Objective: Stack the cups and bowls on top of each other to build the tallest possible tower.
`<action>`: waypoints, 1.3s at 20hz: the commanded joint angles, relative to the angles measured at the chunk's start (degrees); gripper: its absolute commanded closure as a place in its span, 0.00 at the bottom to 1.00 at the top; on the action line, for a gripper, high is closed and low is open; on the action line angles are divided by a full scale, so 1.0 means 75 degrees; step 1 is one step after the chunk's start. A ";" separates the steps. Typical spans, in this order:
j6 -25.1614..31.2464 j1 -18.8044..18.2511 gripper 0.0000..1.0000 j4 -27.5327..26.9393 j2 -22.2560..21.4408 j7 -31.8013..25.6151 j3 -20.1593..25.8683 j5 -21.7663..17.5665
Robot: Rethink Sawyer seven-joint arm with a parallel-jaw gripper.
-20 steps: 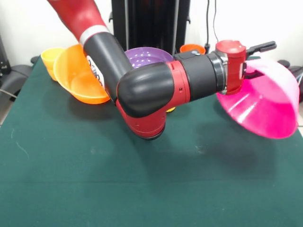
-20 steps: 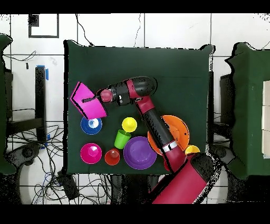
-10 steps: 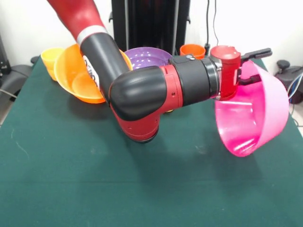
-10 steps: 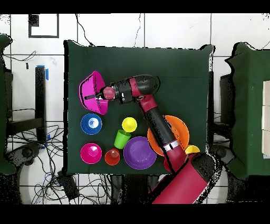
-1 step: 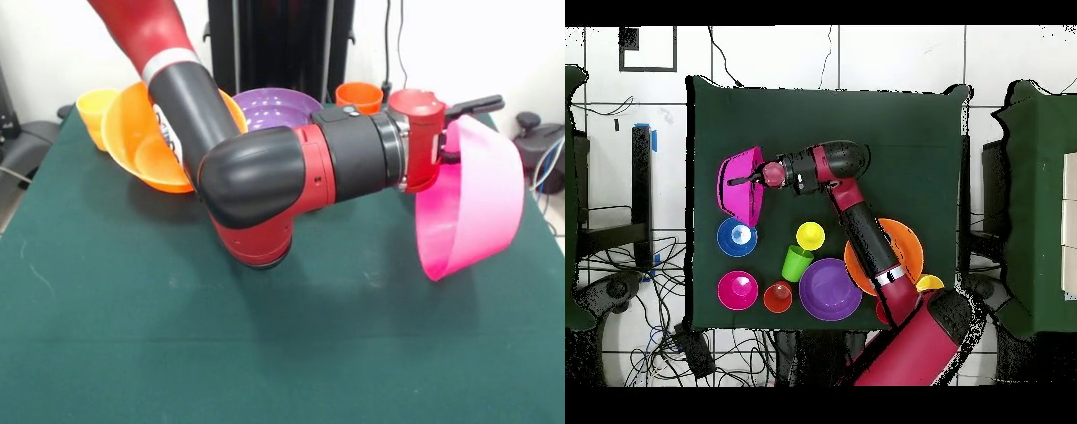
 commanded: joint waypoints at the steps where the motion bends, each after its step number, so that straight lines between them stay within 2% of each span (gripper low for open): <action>1: 0.0868 0.0048 0.00 -0.0927 0.0487 -0.2001 -0.0665 0.0600; 5: 0.1198 0.0173 0.00 -0.1157 0.0633 -0.2043 -0.0740 0.0826; 10: 0.1410 0.0254 0.00 -0.1317 0.0650 -0.2215 -0.0726 0.0870; 19: 0.2326 0.0398 0.00 -0.1614 0.0941 -0.2521 -0.0526 0.1323; 26: 0.3063 0.0523 0.00 -0.1712 0.1233 -0.2380 -0.0291 0.1954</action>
